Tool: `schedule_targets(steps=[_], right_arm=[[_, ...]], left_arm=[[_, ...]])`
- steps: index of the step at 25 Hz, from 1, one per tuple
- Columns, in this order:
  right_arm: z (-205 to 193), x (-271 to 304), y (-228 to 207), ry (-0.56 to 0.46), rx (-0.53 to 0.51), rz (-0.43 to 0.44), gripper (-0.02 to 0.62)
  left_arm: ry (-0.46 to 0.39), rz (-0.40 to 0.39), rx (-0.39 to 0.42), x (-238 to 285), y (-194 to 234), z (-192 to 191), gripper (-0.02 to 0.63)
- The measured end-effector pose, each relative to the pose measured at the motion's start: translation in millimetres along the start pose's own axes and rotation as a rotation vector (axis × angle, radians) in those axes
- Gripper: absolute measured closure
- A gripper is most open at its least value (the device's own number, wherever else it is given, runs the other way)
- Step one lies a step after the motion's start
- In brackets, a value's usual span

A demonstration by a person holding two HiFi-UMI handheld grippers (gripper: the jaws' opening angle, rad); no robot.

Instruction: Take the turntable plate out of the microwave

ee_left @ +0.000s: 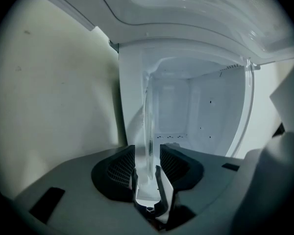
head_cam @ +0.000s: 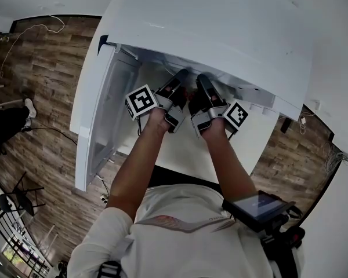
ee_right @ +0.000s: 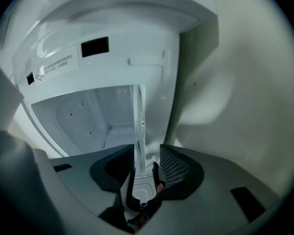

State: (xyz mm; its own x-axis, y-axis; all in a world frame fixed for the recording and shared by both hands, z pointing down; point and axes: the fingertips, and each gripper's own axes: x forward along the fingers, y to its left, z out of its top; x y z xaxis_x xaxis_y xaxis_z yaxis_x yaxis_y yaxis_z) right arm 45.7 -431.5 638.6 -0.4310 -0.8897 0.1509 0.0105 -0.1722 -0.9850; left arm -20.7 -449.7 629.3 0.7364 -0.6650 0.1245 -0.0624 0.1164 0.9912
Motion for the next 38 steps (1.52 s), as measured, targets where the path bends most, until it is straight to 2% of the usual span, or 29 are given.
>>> schedule_targets(steps=[9,11,17,20,28,38], right_arm=[[0,3,2,-0.001,0.004,0.013,0.453],[-1,3,0,-0.002,0.016,0.006,0.482],[0,3,-1,0.001,0.027,0.002,0.486],[0,2,-1,0.002,0.017,0.002,0.508],[-1,3,6,0.005,-0.026,0.022,0.56],[-1,2,14,-0.004,-0.094,0.08,0.561]], left_arm=[[0.006,-0.007,-0.022,2,2,-2,0.475],[0.004,-0.009,-0.028,2,2,-1,0.499],[0.024,-0.03,-0.027,4,0,-3,0.525],[0.029,-0.031,-0.02,4,0,-4,0.56],[0.011,-0.102,-0.03,4,-6,-3,0.568],[-0.003,-0.168,0.0,1,-13,-3,0.566]])
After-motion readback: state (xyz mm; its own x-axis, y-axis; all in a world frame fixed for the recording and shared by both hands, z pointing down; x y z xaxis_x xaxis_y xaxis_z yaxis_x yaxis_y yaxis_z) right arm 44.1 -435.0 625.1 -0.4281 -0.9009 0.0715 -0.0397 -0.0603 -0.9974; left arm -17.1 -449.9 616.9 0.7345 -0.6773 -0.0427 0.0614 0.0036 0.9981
